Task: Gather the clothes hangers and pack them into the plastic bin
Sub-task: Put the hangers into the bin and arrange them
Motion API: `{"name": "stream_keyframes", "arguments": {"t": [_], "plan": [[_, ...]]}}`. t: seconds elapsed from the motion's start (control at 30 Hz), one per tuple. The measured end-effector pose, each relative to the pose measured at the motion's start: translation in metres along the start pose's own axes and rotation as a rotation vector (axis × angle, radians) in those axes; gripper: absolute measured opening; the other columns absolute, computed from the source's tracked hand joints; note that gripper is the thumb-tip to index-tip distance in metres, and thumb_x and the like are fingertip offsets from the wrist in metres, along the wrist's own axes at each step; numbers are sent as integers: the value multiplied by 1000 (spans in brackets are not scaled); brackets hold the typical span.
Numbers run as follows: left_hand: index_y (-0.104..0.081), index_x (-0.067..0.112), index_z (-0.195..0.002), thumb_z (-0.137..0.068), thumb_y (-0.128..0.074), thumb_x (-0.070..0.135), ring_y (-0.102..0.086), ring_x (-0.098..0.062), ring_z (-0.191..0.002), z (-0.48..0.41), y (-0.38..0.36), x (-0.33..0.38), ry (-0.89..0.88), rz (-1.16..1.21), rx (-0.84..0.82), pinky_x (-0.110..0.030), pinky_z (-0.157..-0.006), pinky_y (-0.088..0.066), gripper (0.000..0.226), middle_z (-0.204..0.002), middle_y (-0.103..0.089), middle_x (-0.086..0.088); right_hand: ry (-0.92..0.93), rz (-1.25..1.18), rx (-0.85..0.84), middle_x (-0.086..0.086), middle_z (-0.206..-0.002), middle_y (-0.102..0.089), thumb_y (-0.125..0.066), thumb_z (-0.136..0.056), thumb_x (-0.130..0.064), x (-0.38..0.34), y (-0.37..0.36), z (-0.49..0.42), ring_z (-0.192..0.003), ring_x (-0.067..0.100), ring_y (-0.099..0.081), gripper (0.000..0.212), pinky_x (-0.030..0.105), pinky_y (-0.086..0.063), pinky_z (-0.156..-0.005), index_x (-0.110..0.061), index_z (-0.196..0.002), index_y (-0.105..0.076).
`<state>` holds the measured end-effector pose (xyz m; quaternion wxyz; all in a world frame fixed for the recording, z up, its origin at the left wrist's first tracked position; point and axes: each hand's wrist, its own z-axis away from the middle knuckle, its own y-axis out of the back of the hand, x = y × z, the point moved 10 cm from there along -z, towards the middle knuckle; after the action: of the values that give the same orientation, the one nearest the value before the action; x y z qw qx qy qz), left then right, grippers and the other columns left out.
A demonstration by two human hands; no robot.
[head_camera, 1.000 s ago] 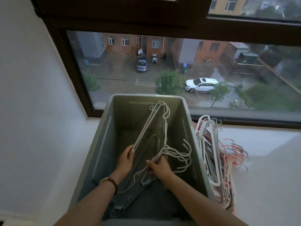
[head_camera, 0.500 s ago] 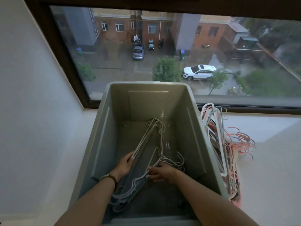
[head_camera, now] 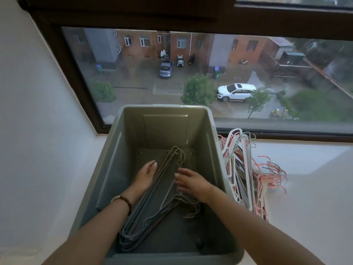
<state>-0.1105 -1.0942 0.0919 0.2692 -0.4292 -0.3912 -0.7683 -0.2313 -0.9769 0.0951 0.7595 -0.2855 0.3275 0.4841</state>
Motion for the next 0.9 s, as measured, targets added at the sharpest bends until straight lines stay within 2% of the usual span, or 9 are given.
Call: {"name": "stream_keyframes", "arguments": {"t": [0.13, 0.27, 0.37, 0.47, 0.6, 0.67, 0.77, 0.83, 0.9], "plan": [[-47, 7, -132, -98, -41, 25, -55, -27, -118, 4, -10, 79, -98, 101, 101, -38, -102, -41, 39, -132, -54, -12, 191, -48, -79, 7, -130, -55, -56, -92, -15, -74, 43, 34, -119, 23, -56, 46, 31, -51, -92, -14, -136, -43], [-48, 10, -130, -97, -43, 25, -56, -10, -87, 14, -54, 155, -221, 170, 66, -24, -81, -45, 36, -120, -57, -5, 272, -62, -23, 4, -129, -57, -56, -92, -19, -111, 126, 54, -115, 20, -59, 44, 27, -52, -87, -15, -135, -47], [-48, 14, -131, -96, -44, 30, -55, -11, -94, 17, -106, 190, -245, 155, -17, -22, -80, -48, 38, -122, -57, -2, 253, -47, 81, 9, -130, -57, -58, -91, -19, -104, 199, 59, -114, 22, -59, 44, 30, -51, -89, -15, -134, -48], [-51, 11, -127, -95, -48, 29, -55, -18, -105, 10, -159, 204, -218, 132, -32, -32, -92, -46, 36, -125, -57, -9, 191, 12, 122, 9, -118, -62, -62, -89, -21, -79, 254, 62, -102, 17, -63, 39, 24, -55, -77, -16, -126, -51], [-49, 8, -128, -96, -46, 30, -52, -13, -97, 1, -227, 194, -97, 64, -33, -13, -71, -43, 39, -125, -55, -8, 113, 18, 216, 9, -111, -62, -64, -88, -16, -39, 312, 52, -100, 23, -62, 46, 35, -52, -88, -8, -130, -48], [-41, 9, -134, -97, -41, 36, -54, -13, -98, -1, -263, 177, -2, 14, -107, -23, -75, -43, 46, -126, -51, -6, 77, 64, 230, 13, -115, -62, -65, -87, -16, -22, 328, 44, -105, 28, -62, 50, 40, -51, -94, -5, -132, -47], [-27, 11, -143, -97, -39, 41, -53, -15, -99, -7, -298, 139, 115, -80, -159, -25, -82, -42, 56, -131, -47, -7, 36, 77, 205, 15, -123, -59, -67, -85, -17, 0, 339, 29, -111, 29, -60, 55, 45, -48, -100, -3, -134, -45], [-19, 12, -147, -95, -41, 44, -47, -24, -120, -12, -306, 111, 188, -133, -132, -32, -99, -39, 64, -146, -37, -10, 27, 97, 172, 14, -122, -57, -65, -87, -17, 11, 337, 19, -109, 26, -59, 56, 41, -47, -99, -1, -136, -41], [-11, 8, -148, -93, -42, 50, -29, -31, -139, -15, -308, 80, 293, -184, -99, -39, -112, -29, 75, -154, -23, -12, 4, 121, 163, 18, -127, -54, -63, -89, -17, 22, 335, 12, -113, 28, -56, 56, 38, -47, -100, 1, -137, -39]]}}
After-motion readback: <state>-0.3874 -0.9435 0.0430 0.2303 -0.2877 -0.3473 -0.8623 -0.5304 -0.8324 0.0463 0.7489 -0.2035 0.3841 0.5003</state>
